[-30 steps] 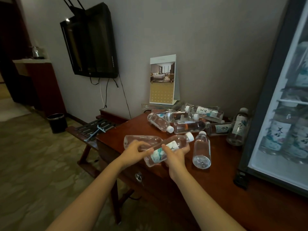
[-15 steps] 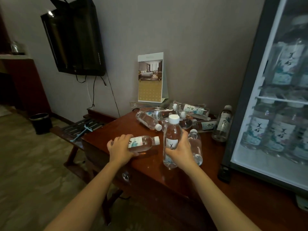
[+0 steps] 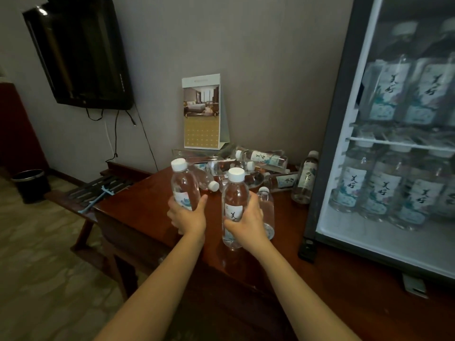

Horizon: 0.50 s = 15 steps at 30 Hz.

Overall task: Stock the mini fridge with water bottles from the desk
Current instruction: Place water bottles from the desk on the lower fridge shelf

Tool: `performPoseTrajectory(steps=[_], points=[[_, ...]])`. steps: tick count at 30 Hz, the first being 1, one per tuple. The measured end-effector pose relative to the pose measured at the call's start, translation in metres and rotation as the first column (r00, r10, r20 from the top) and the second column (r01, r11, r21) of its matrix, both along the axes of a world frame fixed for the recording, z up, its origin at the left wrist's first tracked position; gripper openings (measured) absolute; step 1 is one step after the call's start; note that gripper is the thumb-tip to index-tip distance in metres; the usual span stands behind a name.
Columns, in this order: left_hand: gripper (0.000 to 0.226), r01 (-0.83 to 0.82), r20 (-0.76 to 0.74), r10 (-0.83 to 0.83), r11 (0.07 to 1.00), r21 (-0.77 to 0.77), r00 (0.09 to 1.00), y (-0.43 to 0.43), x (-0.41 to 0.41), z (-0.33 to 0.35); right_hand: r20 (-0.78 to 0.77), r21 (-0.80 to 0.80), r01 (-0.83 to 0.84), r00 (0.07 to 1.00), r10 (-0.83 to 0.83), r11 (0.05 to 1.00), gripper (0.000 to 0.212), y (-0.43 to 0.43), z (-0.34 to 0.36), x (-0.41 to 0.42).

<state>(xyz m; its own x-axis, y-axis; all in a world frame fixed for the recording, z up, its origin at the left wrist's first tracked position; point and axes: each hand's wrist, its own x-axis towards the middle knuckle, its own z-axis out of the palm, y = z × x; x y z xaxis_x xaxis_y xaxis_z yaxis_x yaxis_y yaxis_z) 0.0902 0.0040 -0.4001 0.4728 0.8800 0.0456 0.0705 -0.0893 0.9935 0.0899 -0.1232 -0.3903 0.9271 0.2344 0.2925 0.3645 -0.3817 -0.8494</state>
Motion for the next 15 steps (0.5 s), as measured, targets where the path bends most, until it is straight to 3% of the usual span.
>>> performPoseTrajectory(steps=[6, 11, 13, 15], points=[[0.082, 0.184, -0.095, -0.172, 0.974, 0.133, 0.98, -0.002, 0.001, -0.011, 0.006, -0.007, 0.004, 1.0, -0.004, 1.0, 0.076, -0.006, 0.0, -0.004], [0.075, 0.26, -0.303, -0.197, 0.949, 0.181, 0.932, 0.005, -0.014, -0.018, 0.007, -0.001, 0.0, 1.0, 0.0, 1.0, 0.077, -0.01, 0.004, -0.011], [0.065, 0.167, -0.258, -0.134, 0.98, 0.112, 0.957, -0.001, -0.024, -0.018, 0.012, -0.01, -0.004, 1.0, 0.004, 1.0, 0.076, -0.013, 0.005, -0.014], [0.048, 0.086, -0.13, -0.067, 0.987, 0.139, 0.989, -0.015, -0.037, -0.015, 0.017, -0.007, -0.011, 1.0, 0.012, 1.0, 0.076, -0.018, 0.006, -0.021]])
